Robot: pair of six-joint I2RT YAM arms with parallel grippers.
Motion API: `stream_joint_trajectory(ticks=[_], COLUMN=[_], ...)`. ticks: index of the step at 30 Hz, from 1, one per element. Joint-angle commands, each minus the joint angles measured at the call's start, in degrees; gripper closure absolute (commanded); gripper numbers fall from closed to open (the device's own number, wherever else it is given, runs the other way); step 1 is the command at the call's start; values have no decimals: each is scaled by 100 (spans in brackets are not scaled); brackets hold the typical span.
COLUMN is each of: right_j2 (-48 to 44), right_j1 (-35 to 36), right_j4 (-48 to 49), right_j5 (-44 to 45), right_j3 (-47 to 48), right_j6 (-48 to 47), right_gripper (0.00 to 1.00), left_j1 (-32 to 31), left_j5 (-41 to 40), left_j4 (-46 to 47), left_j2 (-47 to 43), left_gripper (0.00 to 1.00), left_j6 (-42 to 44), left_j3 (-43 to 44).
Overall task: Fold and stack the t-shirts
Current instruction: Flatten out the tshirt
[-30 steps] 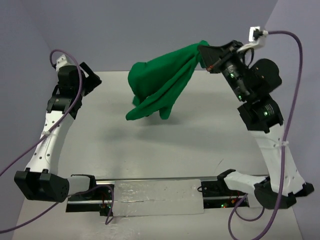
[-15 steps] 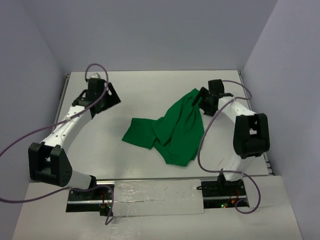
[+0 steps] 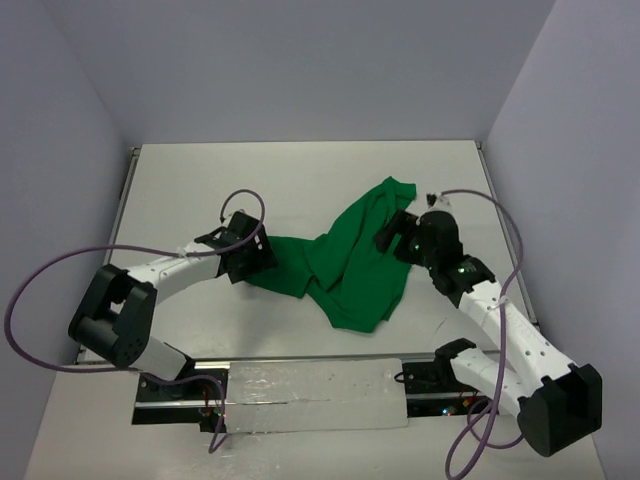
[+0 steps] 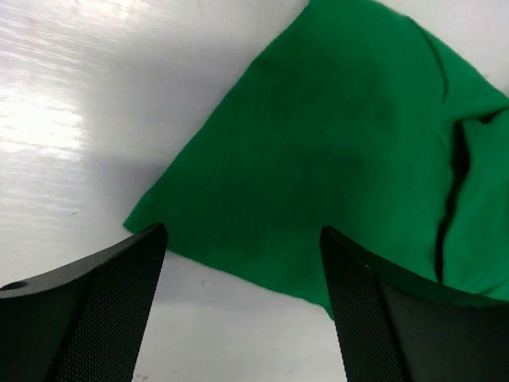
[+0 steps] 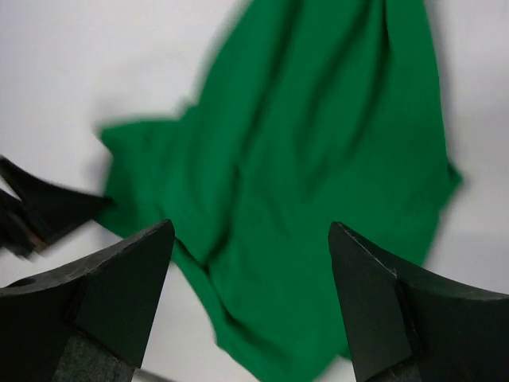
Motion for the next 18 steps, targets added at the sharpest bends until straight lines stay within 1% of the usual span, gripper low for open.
stream_joint_trajectory(ticks=[1,2,5,6,7,8,9,10,11,12,14,15,16,18], right_j2=[-233,-240,-73,-15,38,74,108,127,179,235,343,531,701,1153], right_j1=[517,726,951,956,960,962,960,968,969,957,957,968,994,1281], right_j4=[-482,-525,-595,-585,-540,-480,-454,-428,-413,-419,-412,-456,-504,-616], right_j5=[189,319,519,514,504,491,496,499,512,532,559,598,631,803], right_j3=[-541,-560,-434,-390,-325,-239,-177,-101,15,209,299,608,848,1178], right_j6=[301,323,313,301,283,269,257,230,186,139,22,-105,-207,-359], right_gripper=[14,14,14,14,14,14,14,14,14,14,13,14,16,21], left_j1=[-60,-55,-58,-63,-60,-52,-46,-37,2,62,131,176,216,356], left_j5=[-203,-158,174,222,226,185,129,62,-20,-105,-164,-352,-510,-849], left_j4=[642,762,1150,1222,1286,1319,1353,1352,1242,1003,893,738,610,338], left_j2=[299,355,541,661,820,930,1058,1233,1465,1621,1632,1444,1278,907], left_gripper=[12,12,12,14,18,28,40,50,73,89,90,90,90,90], left_j6=[-334,-362,-452,-472,-493,-518,-497,-457,-415,-363,-310,-288,-279,-322], left_j3=[-118,-152,-327,-334,-341,-326,-310,-257,-62,210,320,458,553,653])
